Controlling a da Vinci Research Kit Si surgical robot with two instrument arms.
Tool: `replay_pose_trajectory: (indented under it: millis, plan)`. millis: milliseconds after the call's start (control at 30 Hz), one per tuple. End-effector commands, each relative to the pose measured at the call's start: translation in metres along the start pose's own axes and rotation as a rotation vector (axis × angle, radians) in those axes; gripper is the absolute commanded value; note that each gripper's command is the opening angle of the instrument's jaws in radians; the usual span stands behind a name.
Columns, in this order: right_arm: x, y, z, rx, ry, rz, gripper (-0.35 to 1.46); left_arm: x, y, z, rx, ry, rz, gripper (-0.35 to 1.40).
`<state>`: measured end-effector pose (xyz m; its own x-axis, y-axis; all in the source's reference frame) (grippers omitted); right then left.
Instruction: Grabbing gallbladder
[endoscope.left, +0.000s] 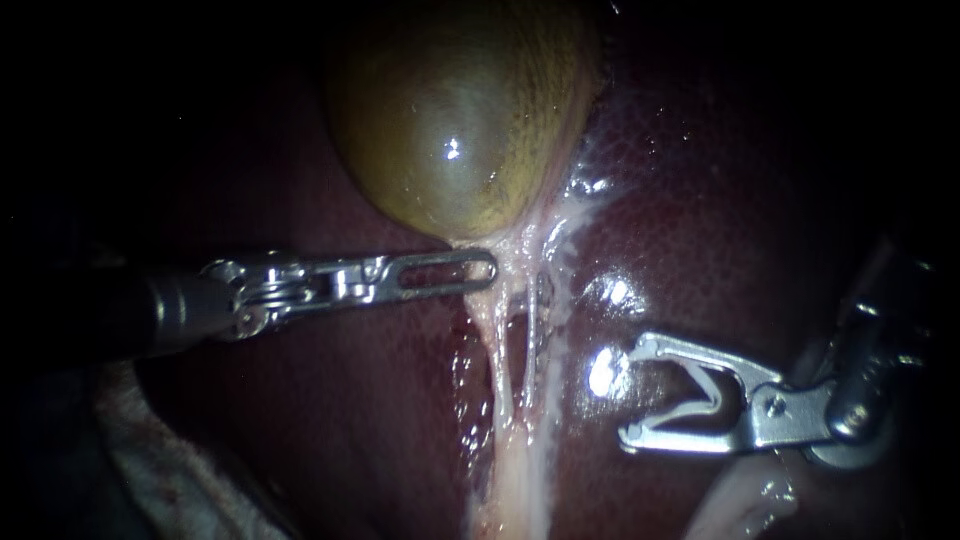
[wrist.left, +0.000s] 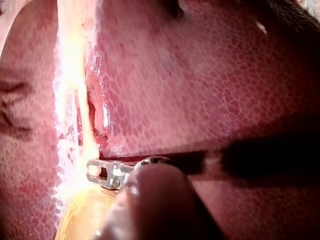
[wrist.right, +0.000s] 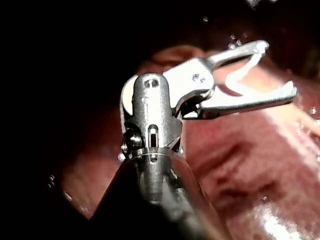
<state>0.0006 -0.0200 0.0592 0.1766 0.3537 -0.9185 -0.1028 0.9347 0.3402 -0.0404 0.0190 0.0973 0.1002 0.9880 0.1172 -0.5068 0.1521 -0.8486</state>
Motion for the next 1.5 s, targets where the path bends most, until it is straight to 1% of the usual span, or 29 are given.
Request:
replay_pose_trajectory:
  millis: [33,200,367,500,600,700,1500]
  plan:
    - [0.0,0.0,0.0,0.0,0.0,0.0,0.59,-0.0002,0.0001,-0.0004,-0.001,-0.002,-0.002,-0.35]
    - [0.0,0.0,0.0,0.0,0.0,0.0,0.59,-0.0008,0.0004,-0.0022,-0.002,-0.008,-0.004,-0.35]
    - [0.0,0.0,0.0,0.0,0.0,0.0,0.59,-0.0008,0.0005,-0.0038,0.003,-0.001,-0.007,-0.35]
    - [0.0,0.0,0.0,0.0,0.0,0.0,0.59,-0.0005,0.0013,-0.005,0.008,0.002,-0.017,-0.35]
    - [0.0,0.0,0.0,0.0,0.0,0.0,0.59,-0.0004,0.0018,-0.0055,0.011,0.004,-0.023,-0.35]
    - [0.0,0.0,0.0,0.0,0.0,0.0,0.59,-0.0004,0.002,-0.0056,0.013,0.006,-0.026,-0.35]
    - [0.0,0.0,0.0,0.0,0.0,0.0,0.59,-0.0002,0.002,-0.0055,0.016,0.012,-0.029,-0.35]
